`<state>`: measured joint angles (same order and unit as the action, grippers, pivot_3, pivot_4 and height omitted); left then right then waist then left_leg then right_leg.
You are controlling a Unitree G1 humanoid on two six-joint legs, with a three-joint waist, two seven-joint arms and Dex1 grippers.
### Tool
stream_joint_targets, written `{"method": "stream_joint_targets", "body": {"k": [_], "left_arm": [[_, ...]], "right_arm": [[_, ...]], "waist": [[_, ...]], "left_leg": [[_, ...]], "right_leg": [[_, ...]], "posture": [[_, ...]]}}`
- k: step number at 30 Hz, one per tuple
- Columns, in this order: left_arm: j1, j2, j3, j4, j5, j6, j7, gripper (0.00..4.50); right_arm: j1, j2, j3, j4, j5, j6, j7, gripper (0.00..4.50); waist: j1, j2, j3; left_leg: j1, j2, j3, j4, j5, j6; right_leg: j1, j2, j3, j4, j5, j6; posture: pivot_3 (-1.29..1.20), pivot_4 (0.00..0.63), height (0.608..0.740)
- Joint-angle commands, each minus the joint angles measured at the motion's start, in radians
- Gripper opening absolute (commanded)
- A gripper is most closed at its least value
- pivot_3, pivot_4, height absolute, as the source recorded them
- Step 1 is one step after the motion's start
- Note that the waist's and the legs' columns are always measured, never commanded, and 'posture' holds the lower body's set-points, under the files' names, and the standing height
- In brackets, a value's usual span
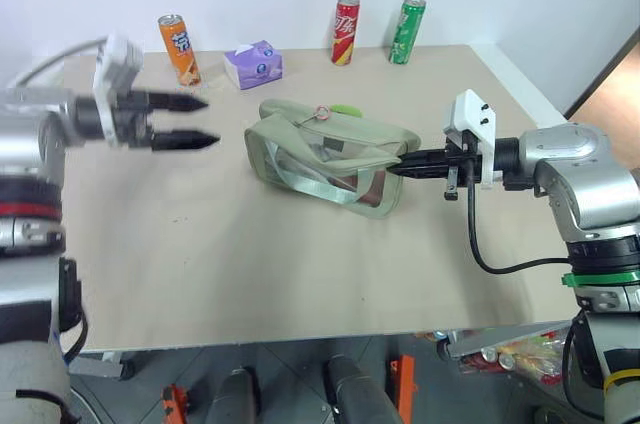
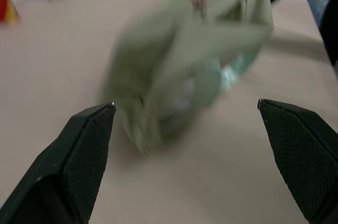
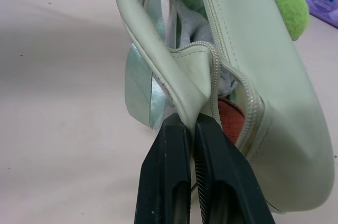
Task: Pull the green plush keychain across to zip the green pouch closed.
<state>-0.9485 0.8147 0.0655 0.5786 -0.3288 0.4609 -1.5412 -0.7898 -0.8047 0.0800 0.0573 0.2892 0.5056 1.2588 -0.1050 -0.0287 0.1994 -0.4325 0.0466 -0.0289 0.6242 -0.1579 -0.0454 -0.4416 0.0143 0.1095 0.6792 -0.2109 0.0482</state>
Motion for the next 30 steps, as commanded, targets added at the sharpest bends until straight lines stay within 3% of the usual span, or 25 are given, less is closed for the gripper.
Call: {"method": "stream_joint_targets", "body": {"k": [1,8,22,30], "left_arm": [[0.042,0.038,0.05,-0.097,-0.067,0.068,-0.001,4.47],[0.082,0.0,0.03,-0.125,-0.067,0.057,0.063,4.47],[-0.057,-0.18,-0.058,0.118,0.071,-0.254,0.173,4.47],[-0.109,-0.196,-0.041,0.177,0.07,-0.288,0.175,4.47]], "right_arm": [[-0.024,0.005,0.008,-0.006,0.006,-0.011,0.012,0.0],[-0.031,0.001,0.01,-0.005,0.005,-0.011,0.021,0.0],[-0.021,-0.009,0.005,-0.027,0.005,0.004,0.022,0.0],[-0.017,-0.014,0.003,-0.029,0.005,0.007,0.022,0.0]], "waist": [[0.0,0.0,0.0],[0.0,0.0,0.0],[0.001,0.0,0.0],[0.0,0.0,0.0]], "left_leg": [[0.0,0.0,0.0,0.001,0.0,0.0],[0.002,0.0,0.0,0.002,0.001,0.001],[0.002,0.0,0.001,0.001,0.001,0.001],[0.002,0.0,0.001,0.001,0.001,0.001]], "right_leg": [[0.0,0.0,0.0,0.001,-0.001,-0.001],[0.001,0.0,0.0,0.002,-0.001,-0.004],[0.001,0.0,0.001,0.002,0.001,-0.001],[0.0,0.0,0.001,0.002,0.001,0.0]], "posture": [[0.0,0.15,0.74],[0.0,0.15,0.74],[0.0,0.15,0.74],[0.0,0.15,0.74]]}}
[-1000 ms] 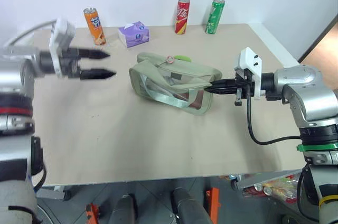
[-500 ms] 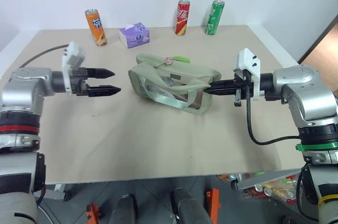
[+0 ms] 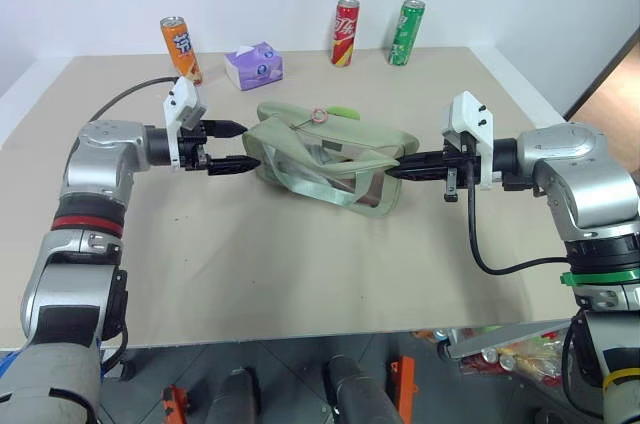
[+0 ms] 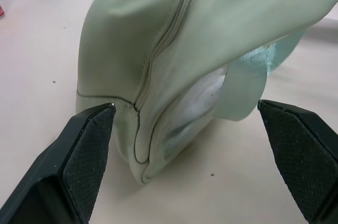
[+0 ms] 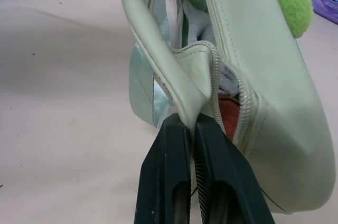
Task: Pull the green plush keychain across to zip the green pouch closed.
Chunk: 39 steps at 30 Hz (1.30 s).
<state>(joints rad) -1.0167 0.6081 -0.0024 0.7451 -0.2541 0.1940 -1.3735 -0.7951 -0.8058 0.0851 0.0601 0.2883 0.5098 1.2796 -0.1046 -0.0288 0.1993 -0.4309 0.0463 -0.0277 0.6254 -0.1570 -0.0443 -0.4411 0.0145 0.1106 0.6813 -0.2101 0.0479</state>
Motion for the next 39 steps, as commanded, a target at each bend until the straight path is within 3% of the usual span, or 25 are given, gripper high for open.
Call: {"method": "stream_joint_targets", "body": {"k": [1,4,5,18,24,39], "left_arm": [[-0.043,0.012,0.027,0.015,-0.003,-0.022,0.007,4.47],[-0.048,0.012,0.026,0.026,-0.001,-0.029,0.007,4.47],[-0.048,0.012,0.027,0.029,0.0,-0.032,0.007,4.24],[-0.046,0.009,0.021,0.019,-0.001,-0.017,-0.014,0.03],[-0.017,0.018,0.027,-0.047,-0.022,0.039,-0.024,0.03],[0.232,0.097,0.116,-0.587,-0.209,0.347,0.065,0.03]], "right_arm": [[-0.011,-0.013,-0.003,-0.033,0.005,0.003,0.001,0.0],[-0.014,-0.011,-0.001,-0.024,0.003,-0.001,0.001,0.0],[-0.015,-0.011,-0.001,-0.024,0.003,-0.001,0.001,0.0],[-0.017,-0.006,-0.003,-0.022,0.005,-0.003,-0.001,0.0],[-0.014,-0.007,-0.004,-0.023,0.006,-0.002,-0.002,0.0],[-0.067,-0.028,-0.032,0.018,0.039,0.039,0.033,0.0]], "waist": [[0.0,0.0,0.0],[0.0,0.0,0.0],[0.0,0.0,0.0],[0.0,0.0,0.0],[0.0,0.0,0.0],[0.001,0.0,0.0]], "left_leg": [[0.0,0.0,0.0,0.0,0.0,0.0],[0.0,0.0,0.0,0.0,0.0,0.0],[0.0,0.0,0.0,0.0,0.0,0.0],[0.0,0.0,0.0,0.0,0.0,0.0],[0.0,0.0,0.0,-0.001,0.0,0.0],[0.0,0.0,-0.001,-0.003,0.0,0.0]], "right_leg": [[0.0,0.0,0.0,0.0,0.0,0.0],[0.0,0.0,0.0,0.0,0.0,0.0],[0.0,0.0,0.0,0.0,0.0,0.0],[0.0,0.0,0.0,0.0,0.0,0.0],[0.0,0.0,0.0,0.0,-0.001,0.0],[-0.001,0.0,0.0,0.0,-0.002,0.0]], "posture": [[0.0,0.15,0.74],[0.0,0.15,0.74],[0.0,0.15,0.74],[0.0,0.15,0.74],[0.0,0.15,0.74],[0.0,0.15,0.74]]}}
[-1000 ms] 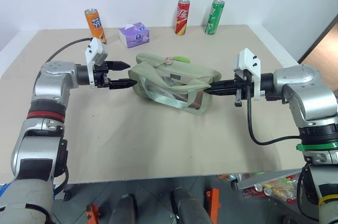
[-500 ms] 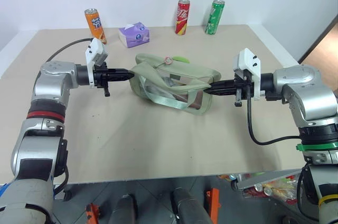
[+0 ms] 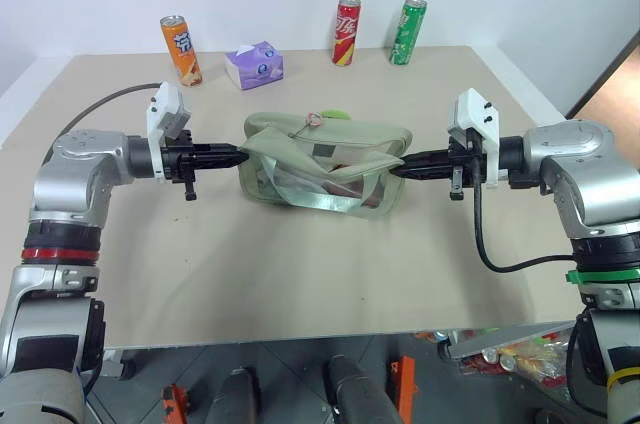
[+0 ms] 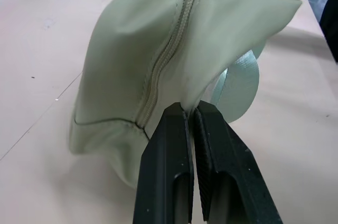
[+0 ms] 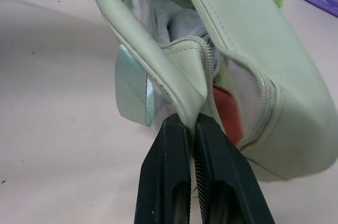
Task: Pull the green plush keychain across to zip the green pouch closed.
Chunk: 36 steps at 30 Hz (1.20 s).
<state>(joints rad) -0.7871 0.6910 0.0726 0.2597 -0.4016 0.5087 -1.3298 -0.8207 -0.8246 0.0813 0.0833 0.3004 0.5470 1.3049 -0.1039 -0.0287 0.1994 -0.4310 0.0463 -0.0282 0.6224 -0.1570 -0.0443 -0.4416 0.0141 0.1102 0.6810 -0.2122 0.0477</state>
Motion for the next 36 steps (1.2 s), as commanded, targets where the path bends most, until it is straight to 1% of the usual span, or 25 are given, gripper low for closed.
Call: {"method": "stream_joint_targets", "body": {"k": [1,9,20,22,23,24,25,26,27,29,30,31,33,36], "left_arm": [[0.01,0.015,0.044,-0.121,-0.068,0.041,0.028,0.03],[0.076,0.023,0.063,-0.269,-0.133,0.125,0.085,0.03],[0.091,0.022,0.043,-0.256,-0.119,0.114,0.108,0.03],[0.091,0.017,0.038,-0.253,-0.116,0.11,0.11,0.0],[0.093,0.015,0.035,-0.254,-0.114,0.109,0.112,0.0],[0.095,0.012,0.032,-0.255,-0.113,0.107,0.114,0.0],[0.098,0.01,0.029,-0.254,-0.112,0.106,0.115,0.0],[0.1,0.009,0.026,-0.252,-0.111,0.102,0.115,0.0],[0.101,0.008,0.023,-0.249,-0.108,0.099,0.116,0.0],[0.105,0.005,0.02,-0.247,-0.108,0.096,0.119,0.0],[0.105,0.004,0.02,-0.244,-0.109,0.095,0.12,0.0],[0.106,0.003,0.019,-0.244,-0.11,0.094,0.122,0.0],[0.109,0.0,0.019,-0.245,-0.112,0.093,0.125,0.0],[0.113,-0.005,0.02,-0.247,-0.114,0.092,0.13,0.0]], "right_arm": [[-0.045,-0.009,-0.028,-0.002,0.027,0.002,0.01,0.0],[-0.061,-0.004,-0.035,0.003,0.045,0.043,0.008,0.0],[-0.068,0.001,-0.037,0.008,0.038,0.054,-0.014,0.0],[-0.068,-0.001,-0.043,0.01,0.051,0.067,-0.009,0.76],[-0.064,-0.006,-0.05,0.001,0.068,0.08,0.006,0.99],[-0.059,-0.014,-0.059,-0.012,0.088,0.093,0.019,1.41],[-0.057,-0.022,-0.067,-0.019,0.105,0.106,0.028,1.58],[-0.055,-0.031,-0.076,-0.022,0.118,0.114,0.036,1.91],[-0.054,-0.041,-0.088,-0.022,0.135,0.123,0.045,2.36],[-0.052,-0.063,-0.114,-0.017,0.168,0.141,0.064,3.03],[-0.053,-0.074,-0.12,-0.012,0.176,0.148,0.069,3.5],[-0.044,-0.091,-0.124,-0.019,0.184,0.147,0.084,3.75],[-0.034,-0.113,-0.134,-0.026,0.198,0.148,0.099,4.45],[-0.083,-0.146,-0.199,0.041,0.227,0.136,0.104,4.45]], "waist": [[0.0,0.0,0.0],[0.0,0.0,0.0],[0.0,0.0,0.0],[0.0,0.0,0.0],[0.0,0.0,0.0],[0.001,0.0,0.0],[0.001,0.0,0.0],[0.002,0.0,0.0],[0.003,0.0,0.0],[0.003,0.0,0.0],[0.003,0.0,0.0],[0.003,0.0,0.0],[0.003,0.0,0.0],[0.002,0.0,0.0]], "left_leg": [[0.0,0.0,0.0,0.0,0.0,0.0],[0.0,0.0,0.0,-0.001,0.0,0.0],[0.0,0.0,0.0,0.0,0.0,0.0],[0.0,0.0,0.0,0.0,0.0,0.0],[0.0,0.0,0.0,0.0,0.0,0.0],[0.0,0.0,0.0,0.0,0.0,0.0],[0.0,0.0,0.0,0.0,0.0,0.0],[0.0,0.0,0.0,0.0,0.0,0.0],[0.0,0.0,0.0,0.0,0.0,0.0],[0.0,-0.001,0.0,0.0,0.0,0.0],[-0.001,-0.001,0.0,0.0,0.0,0.0],[-0.001,-0.001,0.0,0.0,0.0,0.0],[0.0,-0.001,0.0,-0.001,0.0,0.0],[0.0,0.0,0.0,-0.001,0.0,0.0]], "right_leg": [[0.0,0.0,0.0,0.0,0.0,0.0],[0.0,0.0,0.0,0.0,0.0,0.0],[0.0,0.0,0.0,0.0,-0.002,-0.003],[0.0,0.0,0.0,0.0,-0.002,-0.003],[0.0,0.0,0.0,0.0,-0.002,-0.003],[0.0,0.0,0.0,0.0,-0.002,-0.002],[0.0,0.0,0.0,0.0,-0.002,-0.003],[0.0,0.0,0.0,0.0,-0.002,-0.003],[0.0,0.0,0.0,0.0,-0.002,-0.002],[0.0,-0.001,0.0,-0.001,-0.002,-0.003],[0.0,-0.001,0.0,-0.001,-0.002,-0.002],[0.0,-0.001,0.0,-0.001,-0.002,-0.002],[0.0,-0.001,0.0,-0.001,-0.002,-0.002],[0.0,-0.001,0.0,-0.001,-0.003,-0.004]], "posture": [[0.0,0.15,0.74],[0.0,0.15,0.74],[0.0,0.15,0.74],[0.0,0.15,0.74],[0.0,0.15,0.74],[0.0,0.15,0.74],[0.0,0.15,0.74],[0.0,0.15,0.74],[0.0,0.15,0.74],[0.0,0.15,0.74],[0.0,0.15,0.74],[0.0,0.15,0.74],[0.0,0.15,0.74],[0.0,0.15,0.74]]}}
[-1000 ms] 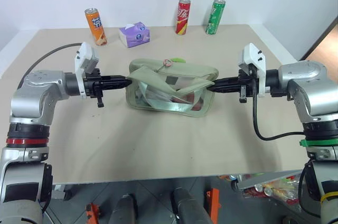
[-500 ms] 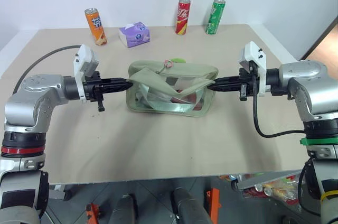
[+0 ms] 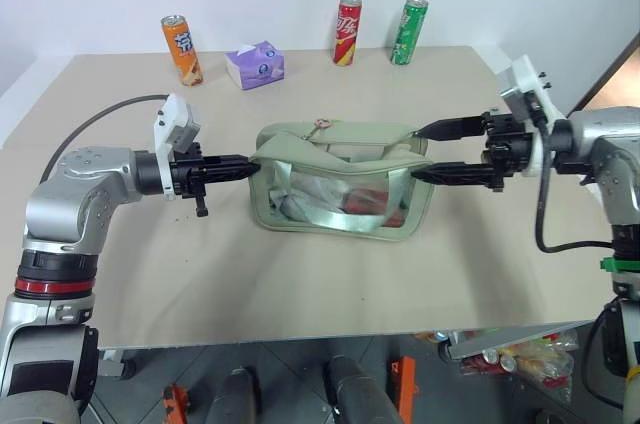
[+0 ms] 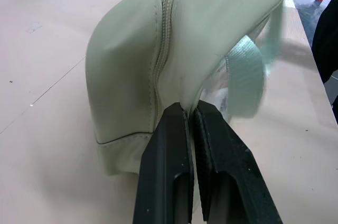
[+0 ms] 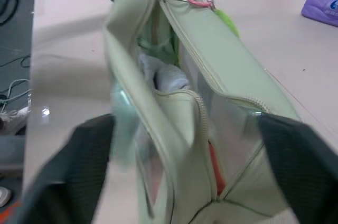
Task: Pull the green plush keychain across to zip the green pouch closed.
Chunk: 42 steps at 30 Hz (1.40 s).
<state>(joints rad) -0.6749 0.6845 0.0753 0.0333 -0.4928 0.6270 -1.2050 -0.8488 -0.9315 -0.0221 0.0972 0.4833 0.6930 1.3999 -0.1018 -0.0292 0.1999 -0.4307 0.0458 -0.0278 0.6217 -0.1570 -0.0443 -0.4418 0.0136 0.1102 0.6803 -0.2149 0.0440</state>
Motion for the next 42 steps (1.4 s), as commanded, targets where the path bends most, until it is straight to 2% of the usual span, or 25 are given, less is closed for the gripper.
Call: {"method": "stream_joint_targets", "body": {"k": [1,4,7,12,18,22,25,30,32,42], "left_arm": [[0.002,0.0,0.018,-0.022,-0.024,-0.026,0.007,0.0],[0.005,-0.004,0.02,-0.025,-0.025,-0.028,0.012,0.0],[0.01,-0.008,0.024,-0.03,-0.028,-0.032,0.019,0.0],[0.019,-0.015,0.021,-0.037,-0.037,-0.038,0.032,0.0],[0.022,-0.018,0.025,-0.049,-0.047,-0.039,0.05,0.0],[0.038,-0.015,0.034,-0.072,-0.058,-0.032,0.067,0.0],[0.063,-0.011,0.044,-0.098,-0.068,-0.027,0.085,0.0],[0.092,-0.008,0.058,-0.135,-0.085,-0.019,0.116,0.0],[0.101,-0.006,0.066,-0.148,-0.093,-0.015,0.13,0.0],[0.127,-0.011,0.072,-0.18,-0.115,-0.009,0.167,0.0]], "right_arm": [[-0.075,-0.049,-0.114,0.055,0.051,-0.019,0.011,4.45],[-0.148,-0.052,-0.142,0.124,0.062,-0.029,0.002,4.45],[-0.26,-0.002,-0.171,0.269,0.036,-0.074,-0.096,4.45],[-0.351,0.062,0.001,0.474,-0.214,-0.324,-0.192,4.45],[-0.474,0.156,0.165,0.701,-0.415,-0.58,-0.164,4.45],[-0.575,0.214,0.201,0.875,-0.481,-0.675,-0.144,4.45],[-0.631,0.255,0.227,0.967,-0.509,-0.705,-0.061,4.45],[-0.665,0.289,0.236,1.007,-0.506,-0.692,0.152,4.45],[-0.671,0.304,0.238,1.013,-0.509,-0.685,0.194,4.45],[-0.638,0.391,0.247,0.972,-0.487,-0.67,0.215,4.45]], "waist": [[0.0,0.0,0.0],[-0.001,0.0,0.0],[-0.003,0.0,0.0],[-0.004,0.0,0.0],[-0.004,0.002,0.002],[-0.003,0.002,0.002],[-0.003,0.002,0.002],[-0.003,0.002,0.002],[-0.003,0.002,0.002],[-0.005,0.002,0.002]], "left_leg": [[0.0,0.0,0.0,0.0,0.0,0.0],[0.0,0.0,0.001,0.001,0.0,0.0],[0.001,0.0,0.001,0.0,0.0,0.0],[0.001,0.0,0.002,0.0,0.0,0.0],[0.0,0.0,0.004,-0.001,0.0,0.0],[0.0,0.0,0.003,-0.003,0.0,0.0],[0.0,0.0,0.003,-0.004,0.0,-0.001],[0.0,-0.001,0.001,-0.004,0.0,-0.001],[0.0,0.0,0.001,-0.004,0.0,-0.001],[0.001,0.0,0.0,-0.004,0.0,-0.001]], "right_leg": [[0.0,0.0,0.0,0.0,0.0,0.0],[0.0,-0.001,0.0,0.0,0.0,0.0],[0.0,-0.001,0.001,0.0,0.0,0.0],[0.0,-0.001,0.001,0.0,0.0,0.0],[-0.001,-0.001,0.002,0.0,0.002,0.004],[-0.001,-0.001,0.002,0.0,0.001,0.004],[-0.001,-0.001,0.001,-0.001,0.0,0.003],[-0.001,-0.001,0.0,-0.001,0.0,0.003],[-0.001,-0.001,0.0,-0.001,0.0,0.004],[0.0,-0.001,0.0,0.0,0.0,0.003]], "posture": [[0.0,0.15,0.74],[0.0,0.15,0.74],[0.0,0.15,0.74],[0.0,0.15,0.74],[0.0,0.15,0.74],[0.0,0.15,0.74],[0.0,0.15,0.74],[0.0,0.15,0.74],[0.0,0.15,0.74],[0.0,0.15,0.74]]}}
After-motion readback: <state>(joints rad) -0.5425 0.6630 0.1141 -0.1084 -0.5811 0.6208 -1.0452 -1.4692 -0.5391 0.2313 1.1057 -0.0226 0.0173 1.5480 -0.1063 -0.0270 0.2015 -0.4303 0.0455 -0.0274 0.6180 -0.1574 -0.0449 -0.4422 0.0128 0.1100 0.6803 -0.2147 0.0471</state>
